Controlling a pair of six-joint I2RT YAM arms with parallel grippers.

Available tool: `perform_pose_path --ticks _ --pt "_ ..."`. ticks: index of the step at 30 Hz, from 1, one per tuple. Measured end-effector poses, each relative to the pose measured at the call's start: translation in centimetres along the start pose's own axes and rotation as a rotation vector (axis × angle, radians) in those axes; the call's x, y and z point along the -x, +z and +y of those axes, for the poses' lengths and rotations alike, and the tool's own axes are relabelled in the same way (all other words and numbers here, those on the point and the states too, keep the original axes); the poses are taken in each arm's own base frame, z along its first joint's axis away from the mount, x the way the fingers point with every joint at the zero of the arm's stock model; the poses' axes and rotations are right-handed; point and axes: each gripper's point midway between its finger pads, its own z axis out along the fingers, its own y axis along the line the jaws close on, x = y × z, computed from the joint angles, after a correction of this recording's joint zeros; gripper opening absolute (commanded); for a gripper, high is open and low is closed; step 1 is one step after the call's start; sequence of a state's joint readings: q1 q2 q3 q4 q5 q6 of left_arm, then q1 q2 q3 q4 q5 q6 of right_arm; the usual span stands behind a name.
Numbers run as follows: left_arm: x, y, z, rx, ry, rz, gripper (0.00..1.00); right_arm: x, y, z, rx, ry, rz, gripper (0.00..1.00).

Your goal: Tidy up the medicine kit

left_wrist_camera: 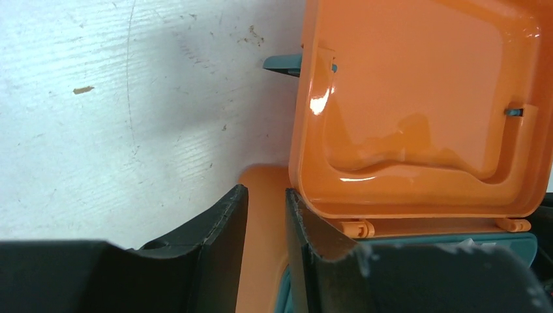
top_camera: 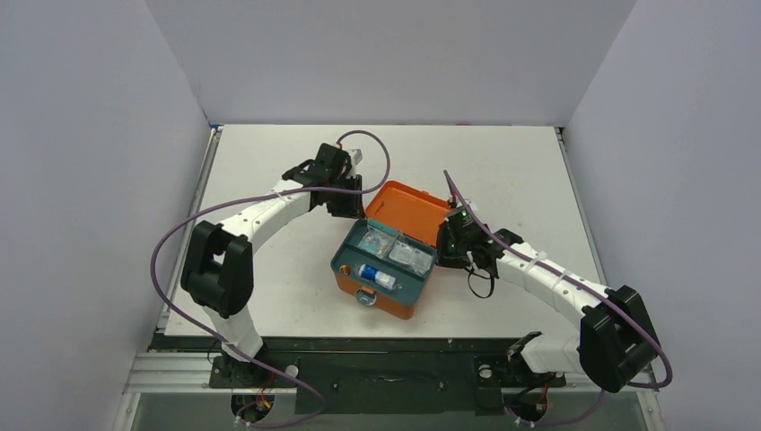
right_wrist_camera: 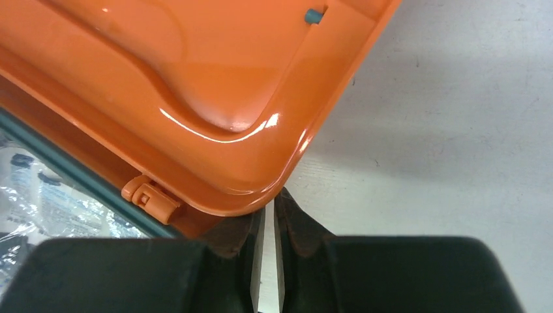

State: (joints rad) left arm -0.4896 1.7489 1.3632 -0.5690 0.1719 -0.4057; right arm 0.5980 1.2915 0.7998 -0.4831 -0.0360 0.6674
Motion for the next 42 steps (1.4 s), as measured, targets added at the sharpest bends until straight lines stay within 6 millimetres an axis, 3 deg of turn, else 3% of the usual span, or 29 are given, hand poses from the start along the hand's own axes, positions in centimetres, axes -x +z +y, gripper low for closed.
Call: perform_pose_path --ticks 5,10,16,22,29,34,42 --pt "0.4 0.0 -0.4 -0.016 0.02 0.006 0.25 0.8 -0.7 -0.5 0.023 0.056 -0.037 0.15" --pt "0.5 -0.9 0.4 0.002 0.018 0.002 0.26 1.9 -1.5 -1.8 0.014 0.106 -0.082 0.16" --pt "1.1 -4.7 2.7 0.089 0.013 -0.07 0.35 2.3 -2.0 -2.6 -0.014 0.123 -0.101 0.23" --pt "0.6 -8.8 3.6 0.14 0.02 -0.147 0.4 3.2 -2.5 -4.1 -0.055 0.178 -0.14 0.26" --pt "-2.8 -11.0 3.2 0.075 0.025 -0.14 0.45 4.6 -3.1 -5.8 -0.084 0.253 -0.186 0.27" --pt "-6.2 -10.5 2.5 -0.01 0.021 -0.059 0.47 4.8 -3.1 -6.7 -0.103 0.277 -0.191 0.27" --pt "-9.2 -9.9 2.0 -0.089 0.013 0.018 0.47 5.2 -3.1 -6.6 -0.074 0.313 -0.181 0.27"
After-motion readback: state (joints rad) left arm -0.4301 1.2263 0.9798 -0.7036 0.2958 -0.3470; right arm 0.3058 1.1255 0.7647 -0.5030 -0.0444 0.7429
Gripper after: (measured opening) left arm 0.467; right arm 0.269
